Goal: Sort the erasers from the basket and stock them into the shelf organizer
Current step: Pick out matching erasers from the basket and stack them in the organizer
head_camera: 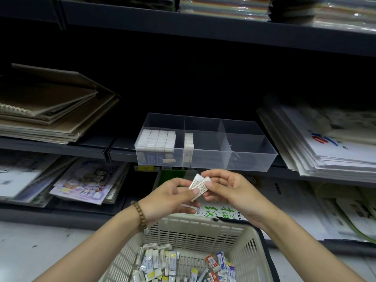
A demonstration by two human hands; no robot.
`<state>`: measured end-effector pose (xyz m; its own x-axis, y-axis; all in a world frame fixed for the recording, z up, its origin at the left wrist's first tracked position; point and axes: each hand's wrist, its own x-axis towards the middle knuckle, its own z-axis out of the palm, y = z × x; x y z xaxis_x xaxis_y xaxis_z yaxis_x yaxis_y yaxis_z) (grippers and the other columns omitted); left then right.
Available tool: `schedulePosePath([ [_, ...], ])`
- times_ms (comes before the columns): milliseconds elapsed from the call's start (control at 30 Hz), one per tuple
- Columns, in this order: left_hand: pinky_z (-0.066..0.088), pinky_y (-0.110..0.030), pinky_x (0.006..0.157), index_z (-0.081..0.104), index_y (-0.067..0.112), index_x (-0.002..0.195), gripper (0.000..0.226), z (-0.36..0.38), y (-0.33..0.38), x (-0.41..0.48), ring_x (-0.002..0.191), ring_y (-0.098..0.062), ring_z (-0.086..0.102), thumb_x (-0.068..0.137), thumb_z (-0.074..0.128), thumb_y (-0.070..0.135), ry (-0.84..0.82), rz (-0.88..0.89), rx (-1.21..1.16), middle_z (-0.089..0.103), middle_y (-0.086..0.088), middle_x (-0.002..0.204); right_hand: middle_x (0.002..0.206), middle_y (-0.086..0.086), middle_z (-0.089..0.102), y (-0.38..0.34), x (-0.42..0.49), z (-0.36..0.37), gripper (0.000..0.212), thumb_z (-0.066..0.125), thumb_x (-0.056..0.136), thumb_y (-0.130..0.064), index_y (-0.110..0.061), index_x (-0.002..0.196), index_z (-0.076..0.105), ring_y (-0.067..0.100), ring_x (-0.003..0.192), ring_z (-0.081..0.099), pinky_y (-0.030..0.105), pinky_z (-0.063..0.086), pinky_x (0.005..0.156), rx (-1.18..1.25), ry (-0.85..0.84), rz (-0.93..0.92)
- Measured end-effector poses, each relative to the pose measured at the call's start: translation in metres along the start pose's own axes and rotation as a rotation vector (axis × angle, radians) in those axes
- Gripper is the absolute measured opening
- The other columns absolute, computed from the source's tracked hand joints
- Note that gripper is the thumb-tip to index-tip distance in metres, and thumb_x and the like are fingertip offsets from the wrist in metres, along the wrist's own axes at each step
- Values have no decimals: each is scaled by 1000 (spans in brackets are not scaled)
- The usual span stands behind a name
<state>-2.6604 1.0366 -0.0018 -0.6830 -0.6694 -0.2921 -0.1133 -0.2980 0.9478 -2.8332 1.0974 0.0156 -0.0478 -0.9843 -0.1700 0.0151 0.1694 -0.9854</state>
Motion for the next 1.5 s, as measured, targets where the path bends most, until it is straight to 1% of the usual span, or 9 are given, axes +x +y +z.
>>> schedulePosePath([
  [167,56,-26,81,49,-3,117,31,-4,3,-3,84,-19,68,88,58,4,-32,59,-3,71,-10,94,93,9,65,4,-1,3,24,69,81,-8,-6,104,64,10,69,67,18,54,64,-9,116,-44],
  [300,55,-28,84,59,4,116,37,-8,7,-4,95,-23,67,80,64,15,-29,181,44,65,-14,109,100,5,73,-1,-2,3,32,70,76,-28,-17,106,69,14,82,69,21,56,70,-7,75,-24],
  [467,56,-23,74,59,23,114,48,-17,25,-3,95,-16,69,69,70,33,101,378,91,70,-3,106,96,5,74,-27,9,1,32,68,78,-30,-15,105,69,17,90,71,19,55,70,-14,31,-133],
  [633,47,-23,96,53,31,125,47,-49,36,-5,114,4,53,80,56,46,424,635,372,59,15,122,93,5,74,-64,45,-12,19,61,88,-16,-11,106,67,12,85,71,16,54,71,-149,78,-219],
  [733,27,-17,106,43,42,131,53,-68,32,-7,126,19,26,80,47,57,547,610,625,36,33,134,97,9,72,-80,68,-21,26,60,90,-18,-7,113,65,14,86,70,17,55,73,-284,8,-156],
  [900,11,-34,119,32,33,143,71,-76,19,3,142,2,-1,80,29,66,506,493,1011,21,20,151,102,10,72,-87,96,-27,28,61,90,-20,-7,114,65,18,93,70,21,56,77,-410,-114,-42],
  [1100,17,-28,114,34,39,139,69,-78,16,8,139,8,-2,80,23,71,547,491,1052,26,23,148,98,8,72,-84,110,-27,27,64,87,-16,-5,112,64,12,90,70,20,56,76,-471,-128,-105],
  [1333,21,-24,109,37,37,139,69,-78,16,9,138,8,0,80,22,71,559,502,1061,29,22,146,92,-7,71,-73,97,-18,21,73,80,-20,-23,101,68,5,86,68,18,54,81,-751,-38,-321],
  [1500,26,-31,111,37,35,139,68,-75,14,9,139,6,0,85,20,73,569,493,1070,29,20,146,95,-10,71,-72,93,-13,22,76,76,-26,-26,97,70,2,88,67,13,51,79,-683,5,-207],
])
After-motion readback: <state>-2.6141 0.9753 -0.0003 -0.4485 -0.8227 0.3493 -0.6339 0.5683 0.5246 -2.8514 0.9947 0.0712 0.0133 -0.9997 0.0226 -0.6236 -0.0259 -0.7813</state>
